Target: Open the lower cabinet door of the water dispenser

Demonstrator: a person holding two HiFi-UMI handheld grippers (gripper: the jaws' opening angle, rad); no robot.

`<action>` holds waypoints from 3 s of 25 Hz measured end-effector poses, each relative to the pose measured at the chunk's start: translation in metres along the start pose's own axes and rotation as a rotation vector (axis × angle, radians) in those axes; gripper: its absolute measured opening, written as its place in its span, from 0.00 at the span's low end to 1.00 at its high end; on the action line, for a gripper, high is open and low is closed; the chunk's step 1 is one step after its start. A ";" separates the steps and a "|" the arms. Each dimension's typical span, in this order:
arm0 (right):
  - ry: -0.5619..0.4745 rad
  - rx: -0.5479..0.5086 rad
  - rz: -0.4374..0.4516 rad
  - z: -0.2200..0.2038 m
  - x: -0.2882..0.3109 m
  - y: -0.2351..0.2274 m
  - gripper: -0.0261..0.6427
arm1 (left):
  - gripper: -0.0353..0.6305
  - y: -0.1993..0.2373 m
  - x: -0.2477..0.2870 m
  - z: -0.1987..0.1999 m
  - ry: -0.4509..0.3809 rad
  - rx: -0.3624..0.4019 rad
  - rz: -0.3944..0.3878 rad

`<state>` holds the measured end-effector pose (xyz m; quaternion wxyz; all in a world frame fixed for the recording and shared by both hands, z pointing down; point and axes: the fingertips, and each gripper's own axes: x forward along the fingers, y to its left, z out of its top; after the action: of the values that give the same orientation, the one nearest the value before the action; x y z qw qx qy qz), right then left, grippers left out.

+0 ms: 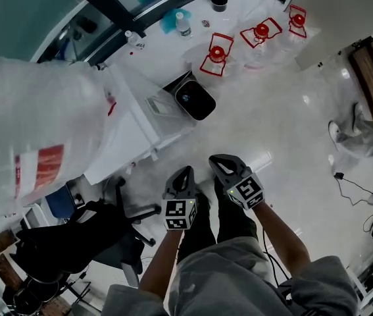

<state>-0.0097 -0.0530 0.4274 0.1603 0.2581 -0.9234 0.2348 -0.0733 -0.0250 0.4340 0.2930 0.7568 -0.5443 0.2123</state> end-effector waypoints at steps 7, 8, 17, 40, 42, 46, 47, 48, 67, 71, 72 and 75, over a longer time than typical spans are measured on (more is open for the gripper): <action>-0.006 -0.044 -0.001 -0.028 0.029 -0.008 0.06 | 0.07 0.023 0.014 -0.032 0.028 -0.015 0.041; 0.005 -0.052 0.007 -0.037 0.036 -0.011 0.06 | 0.07 0.027 0.019 -0.037 0.031 -0.016 0.051; 0.160 -0.127 0.099 -0.156 0.108 -0.037 0.07 | 0.07 0.057 0.067 -0.103 0.111 -0.041 0.080; 0.272 -0.426 0.255 -0.260 0.275 -0.096 0.44 | 0.07 0.122 0.142 -0.187 0.205 -0.121 0.211; 0.276 -0.470 0.243 -0.262 0.285 -0.097 0.44 | 0.07 0.124 0.143 -0.189 0.209 -0.120 0.216; 0.266 -0.495 0.217 -0.261 0.299 -0.099 0.44 | 0.07 0.127 0.143 -0.197 0.223 -0.099 0.207; 0.267 -0.493 0.213 -0.261 0.302 -0.100 0.44 | 0.07 0.129 0.143 -0.199 0.227 -0.097 0.207; 0.266 -0.492 0.209 -0.261 0.304 -0.101 0.44 | 0.07 0.130 0.143 -0.202 0.229 -0.096 0.209; 0.224 -0.403 0.104 -0.264 0.299 -0.099 0.37 | 0.07 0.136 0.120 -0.239 0.222 -0.086 0.173; 0.213 -0.363 0.042 -0.270 0.289 -0.094 0.36 | 0.07 0.138 0.108 -0.244 0.203 -0.073 0.155; 0.209 -0.354 0.028 -0.273 0.285 -0.092 0.36 | 0.07 0.139 0.104 -0.245 0.199 -0.067 0.152; 0.196 -0.325 -0.020 -0.282 0.273 -0.084 0.36 | 0.07 0.145 0.094 -0.252 0.188 -0.066 0.148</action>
<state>-0.1368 -0.0801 0.8073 0.2915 0.2141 -0.9264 0.1049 -0.1819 0.0453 0.7109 0.3511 0.6812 -0.5755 0.2854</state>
